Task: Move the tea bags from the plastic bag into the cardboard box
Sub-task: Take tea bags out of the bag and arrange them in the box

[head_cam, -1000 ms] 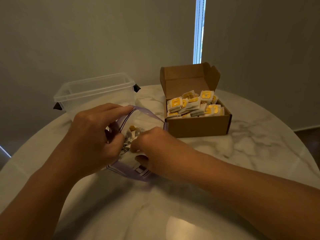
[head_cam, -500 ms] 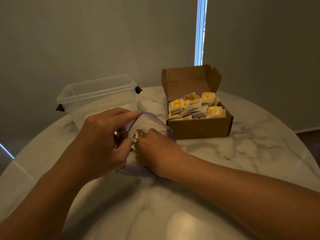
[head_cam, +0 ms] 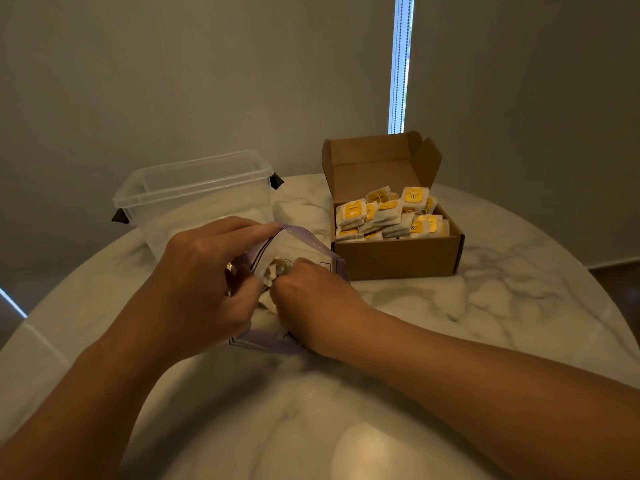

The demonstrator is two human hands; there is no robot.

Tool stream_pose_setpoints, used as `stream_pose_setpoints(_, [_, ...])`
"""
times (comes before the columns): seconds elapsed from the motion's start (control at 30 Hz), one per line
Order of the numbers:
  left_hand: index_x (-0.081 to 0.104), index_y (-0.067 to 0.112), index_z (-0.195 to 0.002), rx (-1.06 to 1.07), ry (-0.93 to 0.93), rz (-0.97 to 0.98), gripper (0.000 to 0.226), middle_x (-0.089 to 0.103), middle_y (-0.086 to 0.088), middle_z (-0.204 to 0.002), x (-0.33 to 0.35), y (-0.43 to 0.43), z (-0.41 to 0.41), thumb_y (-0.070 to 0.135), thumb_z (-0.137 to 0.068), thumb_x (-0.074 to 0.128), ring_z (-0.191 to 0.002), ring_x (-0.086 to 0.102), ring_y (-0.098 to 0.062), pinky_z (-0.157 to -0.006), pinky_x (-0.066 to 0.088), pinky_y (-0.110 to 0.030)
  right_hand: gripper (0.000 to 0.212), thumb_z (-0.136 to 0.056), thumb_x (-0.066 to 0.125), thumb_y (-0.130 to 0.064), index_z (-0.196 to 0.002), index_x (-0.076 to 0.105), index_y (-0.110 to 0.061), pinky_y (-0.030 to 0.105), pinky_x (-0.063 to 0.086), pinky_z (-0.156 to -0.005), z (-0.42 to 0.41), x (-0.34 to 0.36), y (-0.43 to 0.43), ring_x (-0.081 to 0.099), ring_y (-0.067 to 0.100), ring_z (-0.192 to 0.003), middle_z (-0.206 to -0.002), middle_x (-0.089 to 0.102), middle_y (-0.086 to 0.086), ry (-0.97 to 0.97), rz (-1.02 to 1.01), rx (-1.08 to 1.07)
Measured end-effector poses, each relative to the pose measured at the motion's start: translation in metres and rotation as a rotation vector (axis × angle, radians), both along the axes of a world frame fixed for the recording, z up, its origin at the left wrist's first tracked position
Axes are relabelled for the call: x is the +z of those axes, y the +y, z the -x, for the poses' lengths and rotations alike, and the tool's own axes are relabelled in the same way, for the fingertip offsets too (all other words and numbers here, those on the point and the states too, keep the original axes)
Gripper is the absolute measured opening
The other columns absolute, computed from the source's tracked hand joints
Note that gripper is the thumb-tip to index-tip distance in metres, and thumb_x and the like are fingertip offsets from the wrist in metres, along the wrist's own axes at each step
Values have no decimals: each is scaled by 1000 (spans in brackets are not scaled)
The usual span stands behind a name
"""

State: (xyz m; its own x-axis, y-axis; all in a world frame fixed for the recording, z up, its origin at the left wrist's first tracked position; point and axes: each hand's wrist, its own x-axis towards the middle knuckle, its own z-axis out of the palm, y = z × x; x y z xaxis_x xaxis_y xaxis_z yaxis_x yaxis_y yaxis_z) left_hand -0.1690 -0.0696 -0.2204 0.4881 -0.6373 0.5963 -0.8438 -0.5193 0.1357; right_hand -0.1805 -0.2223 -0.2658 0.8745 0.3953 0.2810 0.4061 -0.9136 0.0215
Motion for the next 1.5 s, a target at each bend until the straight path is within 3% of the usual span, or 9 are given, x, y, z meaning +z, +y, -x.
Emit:
stream_pose_setpoints(0.23, [65,10,-123,12,-19,3,49,61,9,-101,-1,-1,-1,11,-76,53,-70,57,-9,-61,51,-23,23,-95,56,-13,-118,59,-8,33,37,-70,-1,-3,-1,56,31,-108,-116,60,16,83,-59,-21])
stream_pose_setpoints(0.43, [66,10,-123,19,-18,9,51,65,4,-103,-1,0,-1,7,-73,55,-72,58,-10,-64,51,-24,18,-90,62,-5,-107,63,-7,33,39,-68,-2,-3,0,59,33,-99,-107,61,16,105,-105,-51])
stream_pose_setpoints(0.6, [65,10,-123,20,-2,11,50,64,6,-105,-1,0,-1,10,-74,54,-78,56,-4,-68,51,-19,14,-91,61,-18,-95,74,-14,29,46,-62,0,0,-12,61,19,-77,-85,69,6,96,-443,9])
stream_pose_setpoints(0.73, [65,7,-123,14,-9,1,49,65,2,-107,1,0,1,9,-75,56,-77,62,-12,-66,53,-19,12,-88,67,-21,-95,77,-19,23,57,-71,7,6,-23,64,5,-78,-87,72,-4,186,-668,12])
stream_pose_setpoints(1.0, [66,10,-122,19,-6,1,50,63,7,-103,1,0,1,7,-74,55,-72,56,-9,-62,51,-23,7,-86,70,-19,-90,75,-20,29,58,-74,9,5,-29,65,6,-78,-85,72,-6,279,-602,99])
stream_pose_setpoints(1.17, [65,8,-122,2,20,-11,51,66,3,-107,3,1,2,25,-78,45,-74,59,-7,-65,53,-21,8,-87,69,-14,-93,74,-17,27,59,-71,11,14,-32,67,7,-75,-82,72,-5,378,-764,99])
stream_pose_setpoints(1.27, [65,7,-123,8,15,-23,47,68,-4,-109,3,1,2,23,-81,50,-79,62,-11,-62,56,-18,11,-89,67,-9,-95,73,-17,30,61,-66,13,16,-34,71,13,-71,-80,72,1,503,-911,60])
stream_pose_setpoints(1.4, [65,5,-122,19,-4,-24,47,69,-7,-108,1,-2,3,10,-76,57,-76,62,-14,-60,57,-19,12,-92,63,-12,-94,71,-20,31,62,-62,12,12,-31,70,16,-65,-87,70,2,452,-870,-63])
stream_pose_setpoints(1.5, [65,6,-122,11,-9,-32,46,69,-6,-109,1,-2,3,12,-78,56,-76,63,-13,-54,56,-18,15,-95,60,-12,-94,71,-22,24,59,-57,12,10,-30,71,13,-60,-86,71,3,436,-827,-96])
